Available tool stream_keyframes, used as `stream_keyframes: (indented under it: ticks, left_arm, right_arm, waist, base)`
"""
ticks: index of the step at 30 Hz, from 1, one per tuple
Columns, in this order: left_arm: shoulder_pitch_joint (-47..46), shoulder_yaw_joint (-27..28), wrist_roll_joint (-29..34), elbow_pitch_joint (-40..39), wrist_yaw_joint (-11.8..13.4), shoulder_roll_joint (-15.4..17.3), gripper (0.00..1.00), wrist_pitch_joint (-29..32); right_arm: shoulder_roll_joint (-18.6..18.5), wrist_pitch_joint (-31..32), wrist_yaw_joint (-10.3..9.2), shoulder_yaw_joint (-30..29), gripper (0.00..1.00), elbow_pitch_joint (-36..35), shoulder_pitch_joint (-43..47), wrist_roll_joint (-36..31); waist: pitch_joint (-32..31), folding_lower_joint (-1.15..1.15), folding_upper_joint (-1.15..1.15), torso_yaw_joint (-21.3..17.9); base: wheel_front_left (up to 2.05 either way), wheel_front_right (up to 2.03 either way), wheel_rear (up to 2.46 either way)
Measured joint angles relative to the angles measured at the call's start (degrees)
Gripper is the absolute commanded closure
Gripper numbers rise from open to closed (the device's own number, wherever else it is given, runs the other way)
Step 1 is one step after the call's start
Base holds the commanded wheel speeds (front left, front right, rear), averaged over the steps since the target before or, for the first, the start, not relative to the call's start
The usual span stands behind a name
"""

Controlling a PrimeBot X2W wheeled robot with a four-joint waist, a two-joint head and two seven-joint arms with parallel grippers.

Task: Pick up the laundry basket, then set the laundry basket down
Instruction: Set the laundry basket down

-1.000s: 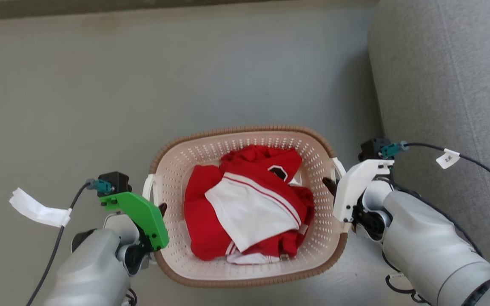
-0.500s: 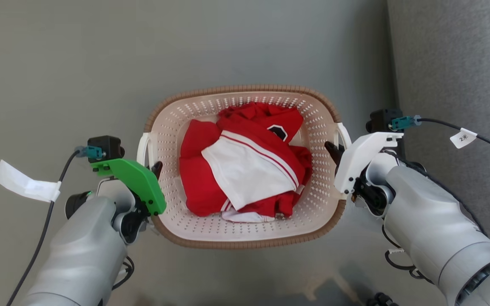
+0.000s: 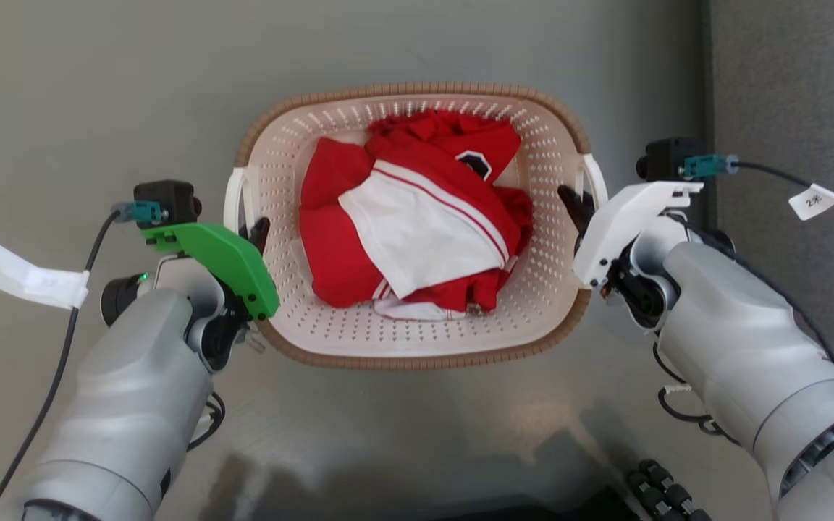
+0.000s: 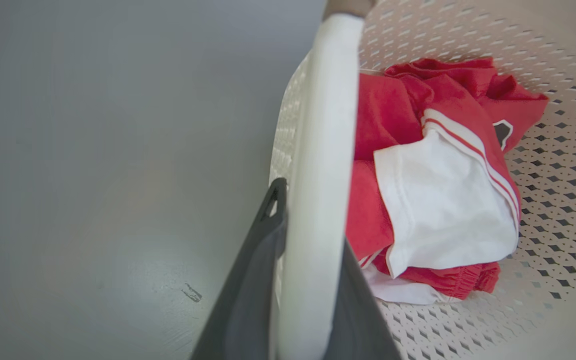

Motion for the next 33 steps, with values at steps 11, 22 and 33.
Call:
stream_keyframes:
  ticks: [11,22,33]
  left_arm:
    - [-3.03,-0.18,0.54,0.85,0.0,-0.45,1.0,-1.29]
    - [-4.41,-0.89,0.54,1.42,0.0,-0.82,1.0,-2.78]
    - [-5.05,-1.77,0.52,1.63,0.0,-1.14,1.0,-3.53]
  right_arm:
    - [-0.38,-1.55,0.0,0.21,1.0,-0.02,-2.1,-0.01]
    - [-0.51,-2.87,0.0,0.74,1.0,0.37,-3.52,-0.01]
    - [-0.47,-3.55,0.0,0.99,1.0,1.16,-3.54,0.1]
  waist:
    - [5.39,0.0,0.0,1.15]
    - [8.91,0.0,0.0,1.91]
    - [9.94,-0.01,0.0,2.26]
  base:
    - [0.0,0.0,0.0]
    - [0.0,0.0,0.0]
    - [0.0,0.0,0.0]
